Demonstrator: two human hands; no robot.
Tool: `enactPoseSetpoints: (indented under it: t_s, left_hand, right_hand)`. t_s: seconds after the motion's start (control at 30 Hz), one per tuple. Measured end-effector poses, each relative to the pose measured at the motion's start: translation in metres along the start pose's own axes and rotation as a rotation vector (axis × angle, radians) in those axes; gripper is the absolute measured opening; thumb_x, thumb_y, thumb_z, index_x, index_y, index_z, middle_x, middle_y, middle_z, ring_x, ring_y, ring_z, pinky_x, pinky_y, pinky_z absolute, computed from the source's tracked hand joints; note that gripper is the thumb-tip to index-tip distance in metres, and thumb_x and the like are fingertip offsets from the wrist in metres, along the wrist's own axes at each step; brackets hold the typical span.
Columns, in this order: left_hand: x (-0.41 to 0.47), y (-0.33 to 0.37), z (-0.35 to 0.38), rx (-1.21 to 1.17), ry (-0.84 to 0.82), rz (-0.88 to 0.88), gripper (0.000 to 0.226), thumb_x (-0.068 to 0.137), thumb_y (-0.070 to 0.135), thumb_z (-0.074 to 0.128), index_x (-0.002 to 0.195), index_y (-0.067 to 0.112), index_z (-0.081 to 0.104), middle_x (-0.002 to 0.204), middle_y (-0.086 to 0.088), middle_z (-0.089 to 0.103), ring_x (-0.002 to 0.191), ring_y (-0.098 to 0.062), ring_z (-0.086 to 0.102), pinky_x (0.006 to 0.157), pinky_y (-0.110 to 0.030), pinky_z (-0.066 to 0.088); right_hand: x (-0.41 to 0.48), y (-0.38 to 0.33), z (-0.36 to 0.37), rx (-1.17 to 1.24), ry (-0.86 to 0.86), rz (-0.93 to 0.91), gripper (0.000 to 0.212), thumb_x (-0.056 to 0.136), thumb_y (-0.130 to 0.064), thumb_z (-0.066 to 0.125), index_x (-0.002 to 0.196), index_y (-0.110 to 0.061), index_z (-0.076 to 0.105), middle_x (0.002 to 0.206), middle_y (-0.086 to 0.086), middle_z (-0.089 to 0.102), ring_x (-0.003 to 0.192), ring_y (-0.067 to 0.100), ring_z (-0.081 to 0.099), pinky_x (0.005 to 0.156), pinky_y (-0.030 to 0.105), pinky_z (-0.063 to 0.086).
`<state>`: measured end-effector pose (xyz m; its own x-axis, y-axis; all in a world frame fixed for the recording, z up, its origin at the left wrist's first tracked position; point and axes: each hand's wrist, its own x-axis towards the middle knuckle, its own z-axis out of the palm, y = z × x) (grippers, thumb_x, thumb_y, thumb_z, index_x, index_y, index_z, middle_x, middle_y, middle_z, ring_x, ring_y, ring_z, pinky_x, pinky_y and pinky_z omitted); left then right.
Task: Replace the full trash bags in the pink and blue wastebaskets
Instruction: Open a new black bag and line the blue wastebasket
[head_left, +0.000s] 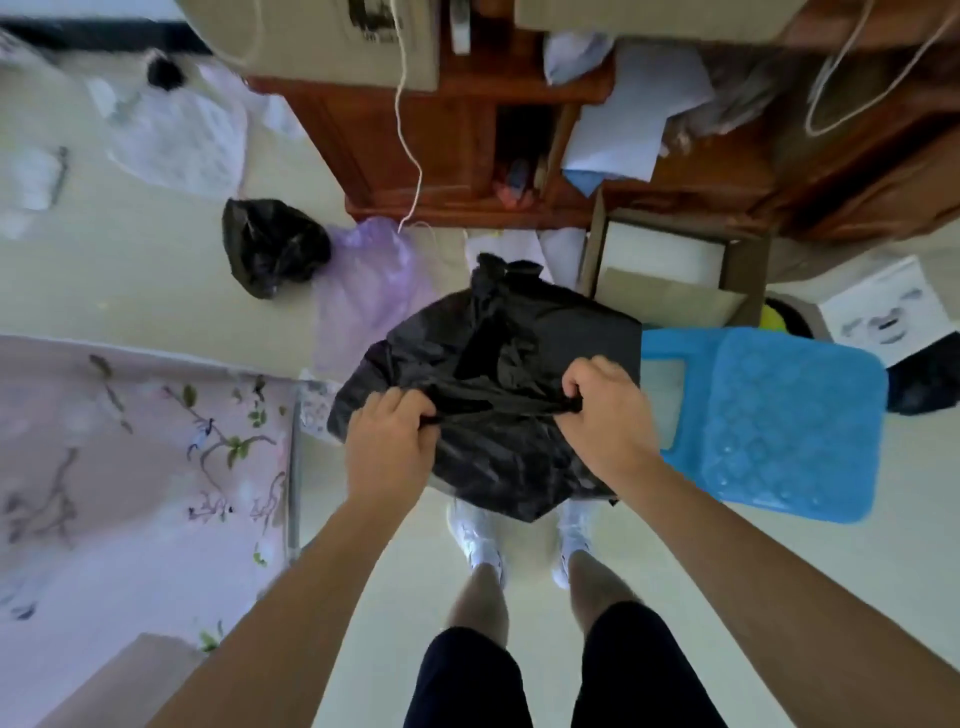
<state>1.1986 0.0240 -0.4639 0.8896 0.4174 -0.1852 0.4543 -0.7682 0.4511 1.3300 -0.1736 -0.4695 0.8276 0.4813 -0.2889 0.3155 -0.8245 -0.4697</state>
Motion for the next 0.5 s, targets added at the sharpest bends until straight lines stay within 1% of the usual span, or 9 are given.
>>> enactPoseSetpoints:
  t_s: [0.1,0.13,0.2,0.23,0.3,0.37,0.4,0.43,0.5]
  left_hand:
    - [0.004,0.021,-0.064,-0.054,0.110,0.080,0.020,0.071,0.001,0.075,0.086,0.008,0.065,0.084,-0.010,0.063,0.078,-0.032,0.056,0.070,-0.034,0.043]
    - [0.007,0.029,-0.082,-0.116,0.129,0.068,0.021,0.075,0.005,0.074,0.092,0.010,0.064,0.089,-0.007,0.064,0.083,-0.028,0.057,0.073,-0.032,0.043]
    - [0.010,0.047,-0.117,-0.338,0.096,-0.033,0.025,0.086,0.011,0.065,0.109,0.017,0.057,0.101,0.001,0.065,0.092,-0.020,0.060,0.079,-0.032,0.046]
    - [0.012,0.057,-0.132,-0.458,0.079,-0.085,0.026,0.092,0.013,0.059,0.116,0.020,0.053,0.104,0.003,0.065,0.093,-0.018,0.061,0.080,-0.033,0.048]
    - [0.015,0.081,-0.161,-0.535,0.153,-0.069,0.025,0.098,0.016,0.052,0.123,0.019,0.048,0.107,0.004,0.064,0.093,-0.016,0.062,0.077,-0.031,0.046]
    - [0.023,0.116,-0.188,-0.483,0.268,0.044,0.031,0.097,0.019,0.056,0.127,0.016,0.048,0.111,0.002,0.061,0.102,-0.017,0.059,0.083,-0.031,0.044]
    - [0.029,0.137,-0.200,-0.431,0.309,0.147,0.037,0.095,0.020,0.060,0.129,0.014,0.048,0.115,0.000,0.059,0.108,-0.019,0.055,0.089,-0.034,0.044]
    - [0.035,0.159,-0.211,-0.364,0.324,0.282,0.042,0.093,0.020,0.062,0.132,0.013,0.048,0.122,-0.004,0.057,0.115,-0.022,0.051,0.096,-0.038,0.043]
    - [0.044,0.204,-0.223,-0.187,0.258,0.558,0.054,0.089,0.020,0.062,0.139,0.013,0.044,0.140,-0.009,0.045,0.133,-0.027,0.039,0.110,-0.044,0.034]
  right_hand:
    - [-0.001,-0.035,-0.057,0.030,0.185,-0.094,0.046,0.066,-0.008,0.078,0.076,-0.024,0.036,0.088,-0.006,0.036,0.074,0.015,0.037,0.053,0.030,0.032]
    - [-0.004,-0.045,-0.075,0.031,0.248,-0.111,0.046,0.067,-0.007,0.078,0.076,-0.023,0.036,0.090,-0.006,0.035,0.073,0.015,0.036,0.052,0.030,0.032]
    - [-0.016,-0.060,-0.111,0.024,0.352,-0.139,0.044,0.067,-0.004,0.078,0.076,-0.020,0.038,0.091,-0.002,0.040,0.072,0.017,0.038,0.047,0.030,0.034]
    - [-0.023,-0.064,-0.128,0.014,0.389,-0.157,0.045,0.066,-0.002,0.078,0.076,-0.020,0.038,0.092,0.000,0.042,0.073,0.018,0.040,0.045,0.030,0.036]
    - [-0.042,-0.066,-0.162,-0.009,0.447,-0.193,0.050,0.062,0.001,0.077,0.077,-0.022,0.035,0.093,0.000,0.043,0.075,0.016,0.040,0.044,0.031,0.037]
    - [-0.064,-0.060,-0.194,-0.055,0.504,-0.241,0.055,0.055,0.002,0.076,0.076,-0.024,0.032,0.091,0.000,0.045,0.073,0.017,0.042,0.043,0.031,0.038]
    - [-0.075,-0.055,-0.209,-0.092,0.532,-0.272,0.057,0.052,0.003,0.075,0.076,-0.024,0.031,0.090,0.001,0.047,0.074,0.020,0.046,0.043,0.032,0.041]
    - [-0.085,-0.049,-0.223,-0.119,0.560,-0.302,0.057,0.050,0.004,0.072,0.077,-0.024,0.031,0.089,0.002,0.047,0.075,0.023,0.048,0.043,0.035,0.043]
    - [-0.108,-0.035,-0.247,-0.135,0.606,-0.302,0.057,0.049,0.005,0.068,0.079,-0.025,0.030,0.090,0.003,0.047,0.079,0.024,0.048,0.046,0.036,0.045]
